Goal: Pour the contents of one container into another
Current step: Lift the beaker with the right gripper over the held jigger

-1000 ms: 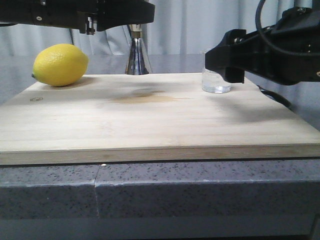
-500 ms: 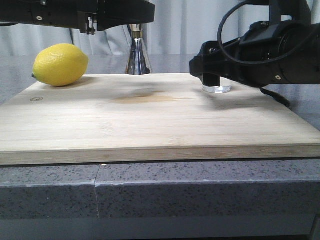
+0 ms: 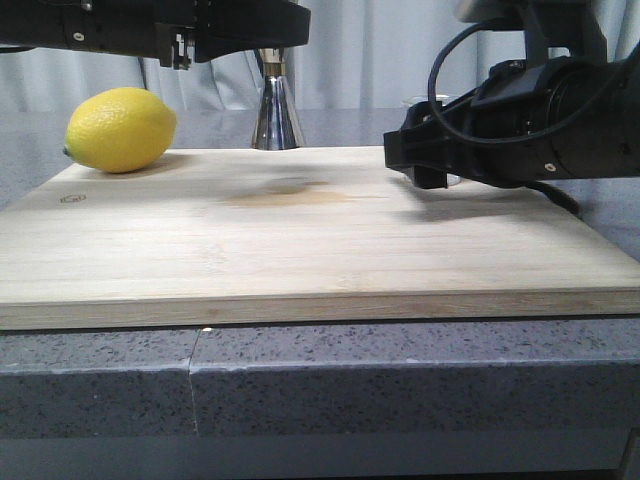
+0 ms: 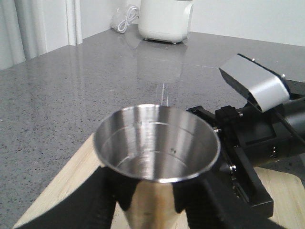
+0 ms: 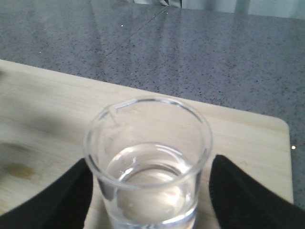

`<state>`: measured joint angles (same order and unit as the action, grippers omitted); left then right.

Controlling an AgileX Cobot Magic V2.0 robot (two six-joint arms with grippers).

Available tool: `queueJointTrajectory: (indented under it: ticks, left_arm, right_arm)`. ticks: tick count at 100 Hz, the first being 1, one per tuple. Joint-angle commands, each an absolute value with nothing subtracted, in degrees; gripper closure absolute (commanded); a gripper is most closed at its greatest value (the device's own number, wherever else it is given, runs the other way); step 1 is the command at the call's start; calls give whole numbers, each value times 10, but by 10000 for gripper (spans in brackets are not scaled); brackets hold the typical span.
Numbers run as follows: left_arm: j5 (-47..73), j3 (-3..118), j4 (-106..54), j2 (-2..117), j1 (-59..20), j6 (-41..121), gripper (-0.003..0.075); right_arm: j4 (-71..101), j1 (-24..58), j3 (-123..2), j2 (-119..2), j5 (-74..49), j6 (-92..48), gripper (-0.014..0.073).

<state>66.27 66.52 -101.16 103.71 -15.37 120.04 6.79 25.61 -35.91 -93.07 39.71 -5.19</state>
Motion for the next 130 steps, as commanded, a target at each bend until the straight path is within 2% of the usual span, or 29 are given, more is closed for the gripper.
queueJointTrajectory:
  ticks: [1,13,37,56,72,89,130]
  left_arm:
    - [713,683,-1068,1014,-158,1196,446]
    - [713,683,-1068,1014,-158,1196,446]
    - [713,683,-1068,1014,-158,1196,446]
    - [713,683,-1068,1014,-158,1196,446]
    - [713,683,-1068,1014,-158,1196,446]
    - [713,683,-1068,1014,-158,1196,446]
    - [713,683,-1068,1014,-158,1196,446]
  right_arm:
    - [61,254,-375,-913,434,-53,246]
    - [61,254,-375,-913,433,-53,306]
    - [61,254,-379,-885,392,-53,312]
    - [61,252,-435,-815,241,-53,312]
    - [32,252,-534,-782,74,-54,312]
    - [-17,264,-661,-787,-108,-56,312]
    - [-38,313,-884,-836,-351,-201,312]
